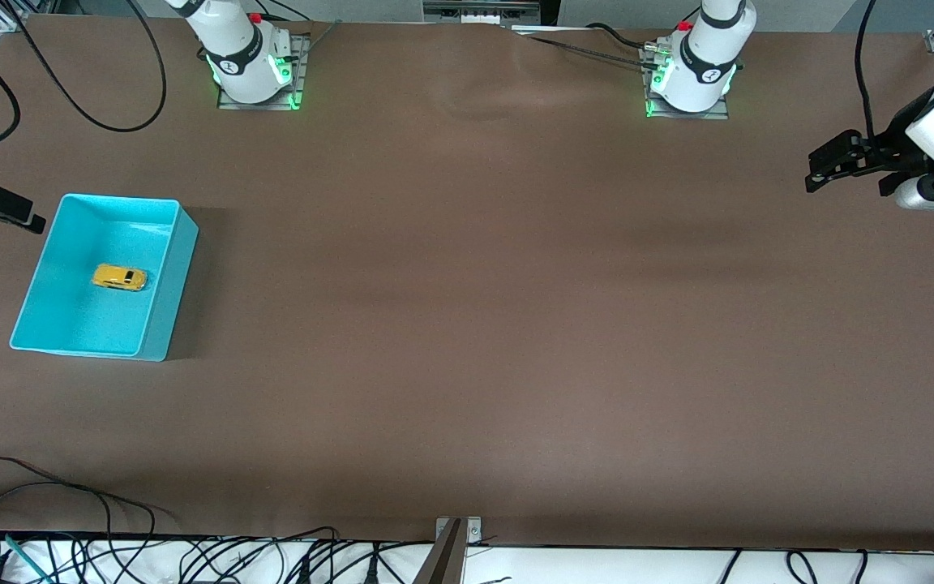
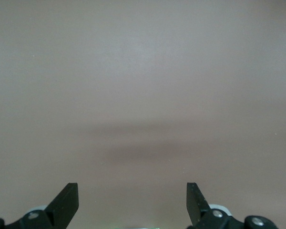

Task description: Wind up and store yellow beetle car

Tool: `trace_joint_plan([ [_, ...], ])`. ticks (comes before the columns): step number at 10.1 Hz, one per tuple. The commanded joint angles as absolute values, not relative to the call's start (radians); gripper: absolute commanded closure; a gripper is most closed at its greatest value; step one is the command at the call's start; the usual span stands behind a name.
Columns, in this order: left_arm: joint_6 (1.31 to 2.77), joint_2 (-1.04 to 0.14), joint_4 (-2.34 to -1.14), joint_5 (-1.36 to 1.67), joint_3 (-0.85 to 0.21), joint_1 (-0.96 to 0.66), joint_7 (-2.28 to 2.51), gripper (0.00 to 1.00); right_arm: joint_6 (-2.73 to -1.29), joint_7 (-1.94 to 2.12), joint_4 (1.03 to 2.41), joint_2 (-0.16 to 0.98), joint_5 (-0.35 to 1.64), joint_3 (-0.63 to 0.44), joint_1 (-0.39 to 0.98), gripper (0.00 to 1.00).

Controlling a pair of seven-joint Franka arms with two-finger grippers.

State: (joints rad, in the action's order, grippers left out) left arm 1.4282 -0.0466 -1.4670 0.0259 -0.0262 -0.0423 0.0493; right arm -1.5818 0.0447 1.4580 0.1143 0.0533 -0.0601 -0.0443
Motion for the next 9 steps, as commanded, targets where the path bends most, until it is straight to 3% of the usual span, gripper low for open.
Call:
trace_joint_plan([
  [1,1.413,-0.06,-1.436,0.043,-0.021,-0.037,0.023,0.0,-1.666,0.028,1.603,-0.007,0.0,-0.058,-0.017,0.0],
  [9,1.413,-0.061,-1.436,0.043,-0.015,-0.026,0.023,0.0,-1.664,0.012,1.568,0.023,-0.035,-0.055,-0.003,0.0],
])
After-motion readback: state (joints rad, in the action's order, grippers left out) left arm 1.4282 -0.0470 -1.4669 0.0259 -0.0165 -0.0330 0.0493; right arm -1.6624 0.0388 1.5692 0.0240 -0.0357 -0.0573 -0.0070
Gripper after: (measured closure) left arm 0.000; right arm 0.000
